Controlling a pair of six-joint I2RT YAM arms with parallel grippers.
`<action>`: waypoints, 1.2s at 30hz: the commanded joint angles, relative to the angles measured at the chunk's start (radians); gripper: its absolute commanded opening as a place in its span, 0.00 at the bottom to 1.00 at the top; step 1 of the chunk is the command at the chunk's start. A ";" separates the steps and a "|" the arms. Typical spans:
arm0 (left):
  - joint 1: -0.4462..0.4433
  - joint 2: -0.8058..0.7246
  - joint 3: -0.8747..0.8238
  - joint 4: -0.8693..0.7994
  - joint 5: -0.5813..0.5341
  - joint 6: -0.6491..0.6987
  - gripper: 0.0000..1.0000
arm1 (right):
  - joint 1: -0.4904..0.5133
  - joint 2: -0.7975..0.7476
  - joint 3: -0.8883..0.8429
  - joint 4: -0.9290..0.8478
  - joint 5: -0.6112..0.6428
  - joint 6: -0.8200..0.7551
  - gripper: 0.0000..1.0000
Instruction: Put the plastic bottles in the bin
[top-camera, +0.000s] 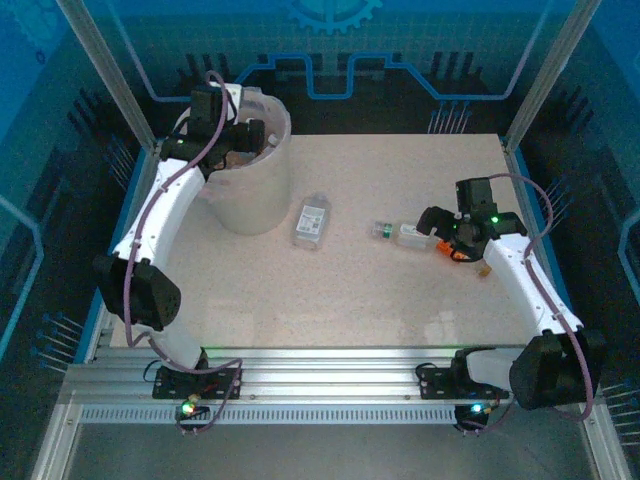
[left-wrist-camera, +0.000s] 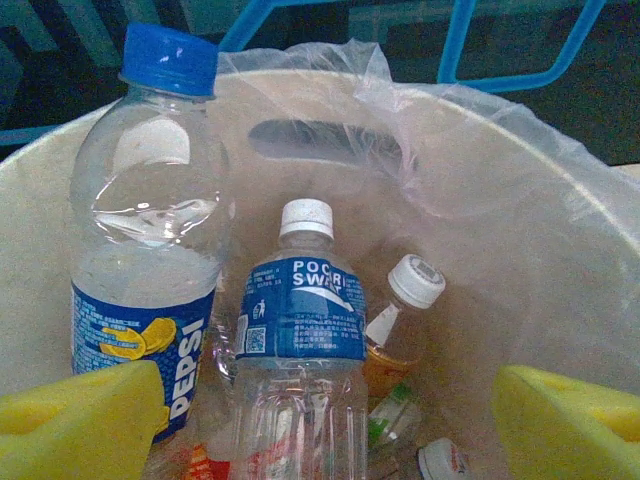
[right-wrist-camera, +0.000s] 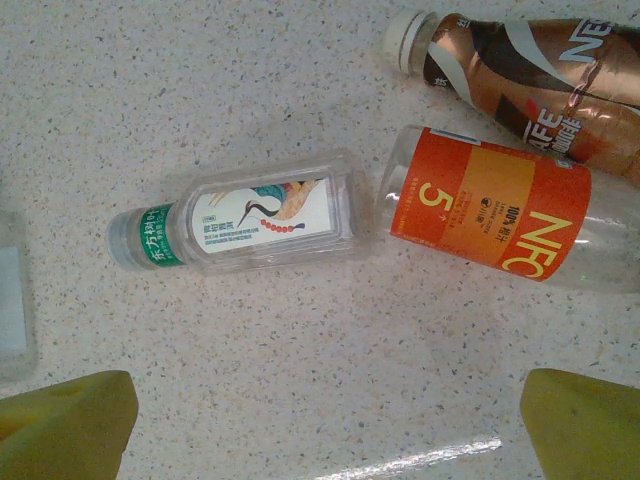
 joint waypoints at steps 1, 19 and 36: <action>0.007 -0.083 -0.022 0.014 0.005 -0.020 0.87 | 0.015 0.005 0.000 -0.018 0.012 0.015 1.00; -0.247 -0.352 -0.211 0.104 -0.004 -0.077 0.99 | 0.026 0.031 -0.003 -0.021 0.015 0.026 1.00; -0.546 -0.091 -0.340 0.114 -0.109 -0.232 0.99 | 0.028 0.022 -0.002 -0.043 0.049 0.037 1.00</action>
